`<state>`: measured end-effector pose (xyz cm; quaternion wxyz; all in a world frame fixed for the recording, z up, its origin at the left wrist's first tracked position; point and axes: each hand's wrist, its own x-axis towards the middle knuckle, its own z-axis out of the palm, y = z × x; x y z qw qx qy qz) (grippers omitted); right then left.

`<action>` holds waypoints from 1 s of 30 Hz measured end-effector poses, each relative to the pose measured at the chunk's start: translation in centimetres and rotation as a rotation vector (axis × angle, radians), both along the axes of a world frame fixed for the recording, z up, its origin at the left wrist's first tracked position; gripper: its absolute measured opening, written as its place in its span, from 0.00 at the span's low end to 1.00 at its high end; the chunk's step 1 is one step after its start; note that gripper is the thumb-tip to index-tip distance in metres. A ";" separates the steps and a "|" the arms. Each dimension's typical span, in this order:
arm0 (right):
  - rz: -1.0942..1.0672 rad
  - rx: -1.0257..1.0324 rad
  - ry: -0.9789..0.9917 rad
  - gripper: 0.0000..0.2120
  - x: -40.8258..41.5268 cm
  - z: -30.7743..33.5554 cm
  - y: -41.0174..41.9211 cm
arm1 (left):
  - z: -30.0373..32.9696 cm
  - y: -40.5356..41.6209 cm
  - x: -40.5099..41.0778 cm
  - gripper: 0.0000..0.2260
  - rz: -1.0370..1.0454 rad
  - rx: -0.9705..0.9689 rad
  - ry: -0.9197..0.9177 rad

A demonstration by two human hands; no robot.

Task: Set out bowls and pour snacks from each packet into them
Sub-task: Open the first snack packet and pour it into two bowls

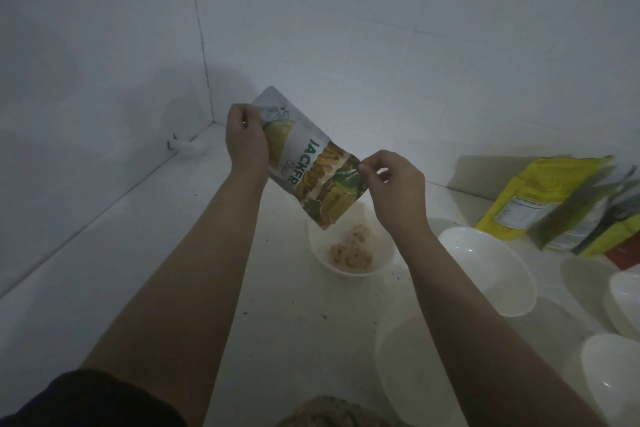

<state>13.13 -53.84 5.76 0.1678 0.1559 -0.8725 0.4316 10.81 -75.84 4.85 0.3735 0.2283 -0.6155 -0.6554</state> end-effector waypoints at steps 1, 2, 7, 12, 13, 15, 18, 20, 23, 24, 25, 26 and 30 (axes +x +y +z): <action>-0.002 -0.002 0.009 0.06 -0.1 0.1 0.0 | 0.0 0.0 0.0 0.11 0.002 -0.002 0.005; -0.001 -0.004 0.015 0.06 -0.1 0.2 0.0 | 0.1 0.0 0.0 0.11 0.004 -0.001 0.008; -0.006 -0.008 0.020 0.06 0.0 0.1 -0.2 | 0.7 -0.1 0.2 0.10 0.002 0.001 0.026; 0.007 0.002 0.019 0.06 -0.2 0.1 -0.4 | 0.4 -0.3 0.4 0.10 0.006 0.027 0.032; 0.008 -0.003 0.018 0.06 -0.3 0.2 -0.4 | 0.3 -0.3 0.5 0.10 0.006 0.031 0.031; 0.006 -0.014 0.021 0.06 -0.3 0.3 -0.5 | 0.3 -0.3 0.6 0.11 0.006 0.035 0.030; -0.014 -0.026 0.044 0.06 -0.4 0.5 -0.5 | 0.4 -0.3 0.8 0.11 0.005 0.043 0.043; 0.000 -0.026 0.028 0.06 -0.5 0.3 -0.5 | 0.5 -0.3 0.9 0.11 0.007 0.044 0.046; 0.001 0.004 0.041 0.06 -0.4 0.2 -0.5 | 0.5 -0.2 1.0 0.11 0.003 0.052 0.047; 0.001 0.005 0.037 0.06 -0.4 0.3 -0.5 | 0.5 -0.3 1.0 0.11 0.002 0.053 0.045; -0.001 -0.002 0.032 0.06 -0.4 0.3 -0.5 | 0.5 -0.2 1.1 0.11 0.001 0.050 0.041; -0.002 -0.004 0.032 0.06 -0.4 0.4 -0.5 | 0.4 -0.3 1.1 0.11 0.003 0.045 0.037; 0.008 0.001 0.035 0.06 -0.5 0.4 -0.6 | 0.3 -0.5 1.1 0.11 0.003 0.054 0.041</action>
